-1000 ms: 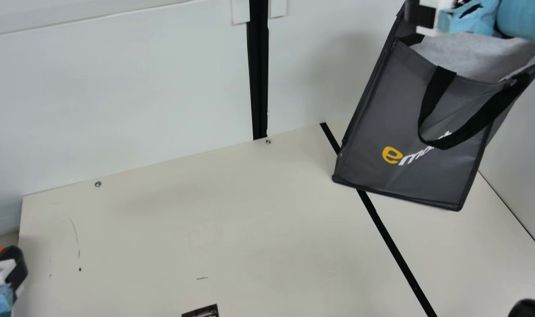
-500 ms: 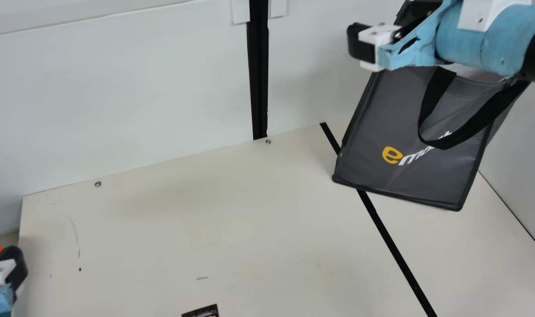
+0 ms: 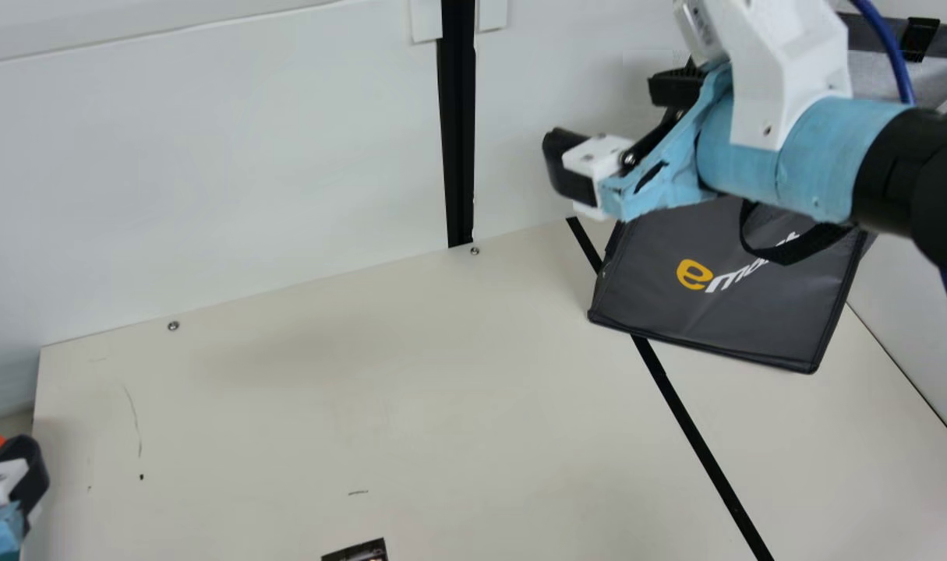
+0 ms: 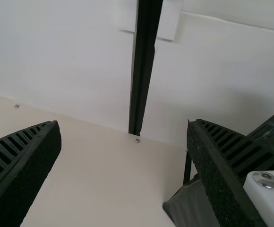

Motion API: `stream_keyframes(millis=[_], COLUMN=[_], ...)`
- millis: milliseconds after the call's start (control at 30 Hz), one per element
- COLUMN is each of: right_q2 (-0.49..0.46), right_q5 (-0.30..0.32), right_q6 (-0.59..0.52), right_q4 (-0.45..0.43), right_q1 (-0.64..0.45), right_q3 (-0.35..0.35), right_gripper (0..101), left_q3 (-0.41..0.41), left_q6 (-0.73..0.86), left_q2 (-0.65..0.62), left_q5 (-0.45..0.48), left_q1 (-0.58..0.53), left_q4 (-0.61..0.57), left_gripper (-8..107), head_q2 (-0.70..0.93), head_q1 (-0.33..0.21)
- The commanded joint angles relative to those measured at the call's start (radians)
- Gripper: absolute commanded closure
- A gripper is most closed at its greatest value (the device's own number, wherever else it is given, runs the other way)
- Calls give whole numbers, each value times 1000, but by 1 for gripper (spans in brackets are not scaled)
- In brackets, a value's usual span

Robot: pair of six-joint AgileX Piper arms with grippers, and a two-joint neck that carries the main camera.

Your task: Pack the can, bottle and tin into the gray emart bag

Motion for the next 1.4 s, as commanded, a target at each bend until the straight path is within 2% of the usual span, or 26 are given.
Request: stream_keyframes(millis=[0, 433, 1167, 1367], right_q2=[-16, -121, -273, -298], right_q5=[-6, -9, 19, 24], right_q6=[7, 51, 86, 91], right_q4=[-8, -57, -81, -81], right_q1=[16, 104, 182, 182], right_q3=[40, 203, 447, 483], right_gripper=[10, 10, 10, 10], left_q3=[0, 0, 0, 0], left_q6=[0, 0, 0, 0], left_q2=[0, 0, 0, 0], left_q5=[0, 0, 0, 0], left_q1=[0, 0, 0, 0], left_q4=[0, 0, 0, 0], left_gripper=[9, 9, 9, 9], head_q2=[-1, -1, -1, -1], head_q1=[-23, -23, -23, -23])
